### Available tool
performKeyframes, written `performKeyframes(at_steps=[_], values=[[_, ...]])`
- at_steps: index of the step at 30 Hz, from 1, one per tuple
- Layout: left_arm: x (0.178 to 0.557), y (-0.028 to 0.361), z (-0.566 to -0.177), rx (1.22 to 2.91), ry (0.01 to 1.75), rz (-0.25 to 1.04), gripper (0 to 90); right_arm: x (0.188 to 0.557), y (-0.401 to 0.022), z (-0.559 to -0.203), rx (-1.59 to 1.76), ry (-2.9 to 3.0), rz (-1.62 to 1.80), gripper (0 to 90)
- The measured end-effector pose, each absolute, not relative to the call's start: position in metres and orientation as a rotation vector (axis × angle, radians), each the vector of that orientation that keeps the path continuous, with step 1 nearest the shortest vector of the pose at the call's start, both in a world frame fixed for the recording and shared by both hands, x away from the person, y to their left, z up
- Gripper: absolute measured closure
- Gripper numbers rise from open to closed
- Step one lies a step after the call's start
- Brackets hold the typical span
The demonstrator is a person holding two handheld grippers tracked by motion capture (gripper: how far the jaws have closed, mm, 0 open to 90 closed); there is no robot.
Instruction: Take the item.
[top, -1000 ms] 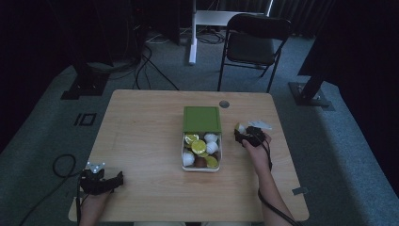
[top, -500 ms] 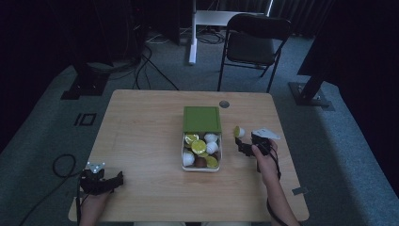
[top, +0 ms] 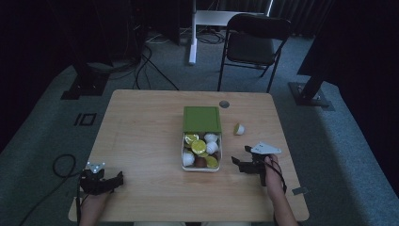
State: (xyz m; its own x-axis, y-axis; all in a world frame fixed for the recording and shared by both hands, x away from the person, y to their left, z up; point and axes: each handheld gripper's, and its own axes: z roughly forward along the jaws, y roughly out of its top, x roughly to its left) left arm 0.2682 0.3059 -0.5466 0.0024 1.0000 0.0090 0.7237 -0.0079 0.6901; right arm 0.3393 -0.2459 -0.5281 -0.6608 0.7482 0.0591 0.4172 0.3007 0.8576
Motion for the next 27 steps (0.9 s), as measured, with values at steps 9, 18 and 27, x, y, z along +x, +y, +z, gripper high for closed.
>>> performKeyframes(at_steps=[9,18,27], values=[[0.268,0.306,-0.547,1.783,1.773,0.718,2.2,0.316,-0.251,-0.533,0.858,2.363,1.300,18.8],[0.268,0.306,-0.547,1.784,1.773,0.718,2.2,0.301,-0.267,-0.531,0.799,2.430,1.278,18.8],[0.268,0.306,-0.547,1.783,1.773,0.718,2.1,0.290,-0.289,-0.534,0.802,2.449,1.294,18.8]])
